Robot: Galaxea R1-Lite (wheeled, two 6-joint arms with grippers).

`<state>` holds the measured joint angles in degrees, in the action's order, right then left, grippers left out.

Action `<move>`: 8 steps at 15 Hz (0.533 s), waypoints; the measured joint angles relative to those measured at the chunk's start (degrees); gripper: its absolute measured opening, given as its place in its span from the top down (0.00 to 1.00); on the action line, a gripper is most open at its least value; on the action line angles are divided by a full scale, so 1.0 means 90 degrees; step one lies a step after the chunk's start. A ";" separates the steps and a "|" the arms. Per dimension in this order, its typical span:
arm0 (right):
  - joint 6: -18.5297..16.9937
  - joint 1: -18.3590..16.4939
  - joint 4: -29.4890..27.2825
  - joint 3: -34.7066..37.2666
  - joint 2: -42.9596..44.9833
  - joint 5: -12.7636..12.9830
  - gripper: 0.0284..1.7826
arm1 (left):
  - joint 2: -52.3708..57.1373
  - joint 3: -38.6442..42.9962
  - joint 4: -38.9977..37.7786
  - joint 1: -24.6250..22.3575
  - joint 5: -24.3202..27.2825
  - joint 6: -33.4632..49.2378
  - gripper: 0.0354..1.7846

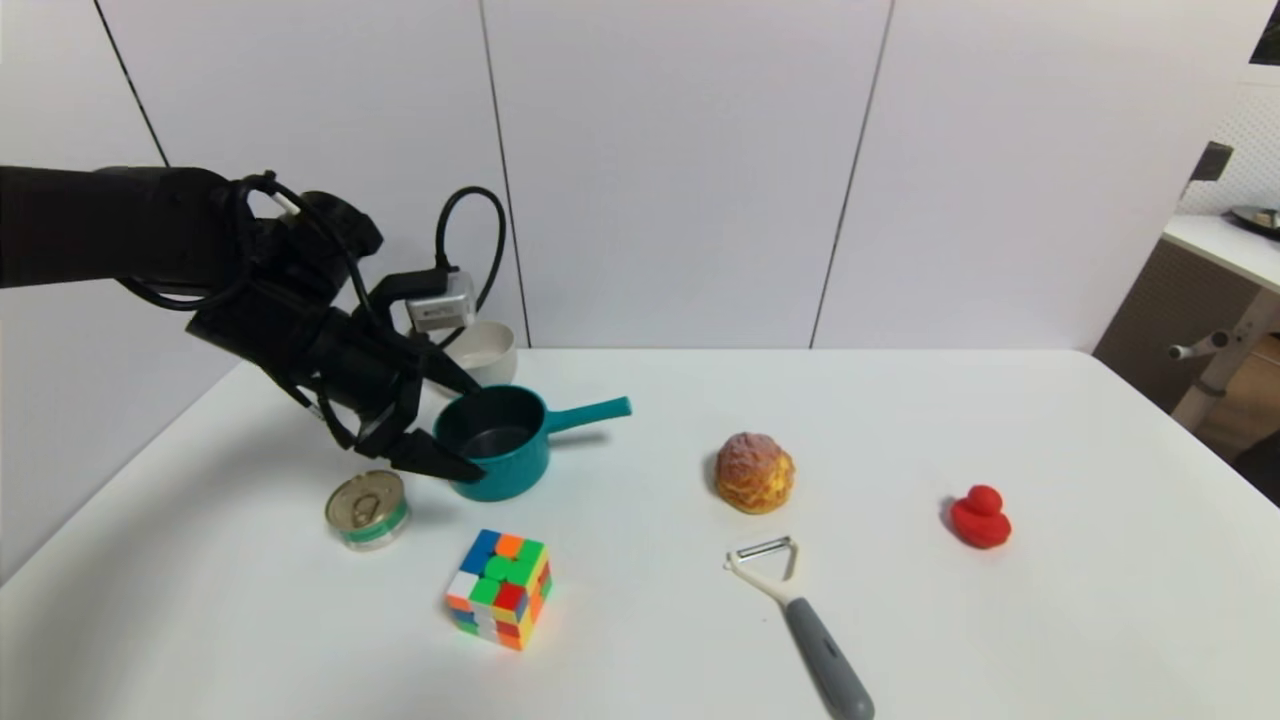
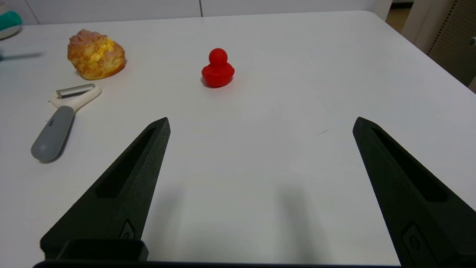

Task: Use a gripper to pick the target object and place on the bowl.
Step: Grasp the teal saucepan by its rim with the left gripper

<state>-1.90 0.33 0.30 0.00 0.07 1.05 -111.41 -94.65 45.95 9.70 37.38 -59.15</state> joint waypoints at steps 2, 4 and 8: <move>-0.0003 0.0000 0.0000 0.0000 0.0000 -0.0001 0.05 | -0.0229 0.0000 -0.0027 -0.0001 0.0003 -0.0061 0.06; 0.0000 0.0000 0.0000 0.0000 0.0000 -0.0001 0.05 | -0.0438 -0.0004 -0.0062 -0.0001 0.0015 -0.0092 0.06; 0.0000 0.0000 0.0003 0.0000 0.0000 0.0000 0.05 | -0.0809 -0.0049 -0.0145 0.0000 0.0022 -0.0218 0.06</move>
<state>-1.90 0.33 0.33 0.00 0.07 1.05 -118.69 -95.09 44.64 9.70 37.57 -61.11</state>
